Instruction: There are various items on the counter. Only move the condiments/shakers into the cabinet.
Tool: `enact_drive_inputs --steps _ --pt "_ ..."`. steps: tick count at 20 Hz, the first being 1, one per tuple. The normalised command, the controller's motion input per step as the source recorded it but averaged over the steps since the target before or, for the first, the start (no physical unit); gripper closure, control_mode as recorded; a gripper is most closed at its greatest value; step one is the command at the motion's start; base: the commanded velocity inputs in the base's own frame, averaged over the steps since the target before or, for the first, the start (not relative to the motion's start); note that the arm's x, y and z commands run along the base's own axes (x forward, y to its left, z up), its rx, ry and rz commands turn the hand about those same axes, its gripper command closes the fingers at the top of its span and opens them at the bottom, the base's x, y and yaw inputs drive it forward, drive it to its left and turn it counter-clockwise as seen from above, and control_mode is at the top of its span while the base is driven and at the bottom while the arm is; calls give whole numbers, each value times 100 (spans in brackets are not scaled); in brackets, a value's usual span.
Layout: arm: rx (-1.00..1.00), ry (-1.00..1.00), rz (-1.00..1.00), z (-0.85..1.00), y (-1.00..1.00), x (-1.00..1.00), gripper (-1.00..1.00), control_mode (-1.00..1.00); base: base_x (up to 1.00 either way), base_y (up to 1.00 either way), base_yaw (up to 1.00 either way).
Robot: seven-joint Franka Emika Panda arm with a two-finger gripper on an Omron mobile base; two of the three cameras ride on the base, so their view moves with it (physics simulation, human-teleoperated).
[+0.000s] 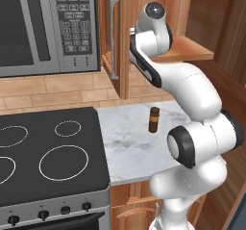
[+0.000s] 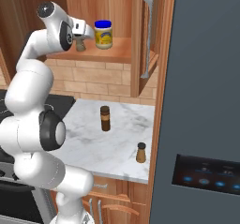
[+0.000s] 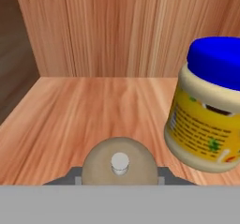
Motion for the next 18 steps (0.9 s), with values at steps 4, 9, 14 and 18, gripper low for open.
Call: enact_drive_inputs --steps 4,9,14,18 --pt "3 0 0 -48 -4 0 100 -100 0 0 0" --pt "2 0 0 -27 0 5 100 -100 0 0 0" --pt "0 0 0 0 0 1 -100 -100 0 0 0" --pt "0 0 0 0 0 0 -100 -100 0 0 0"
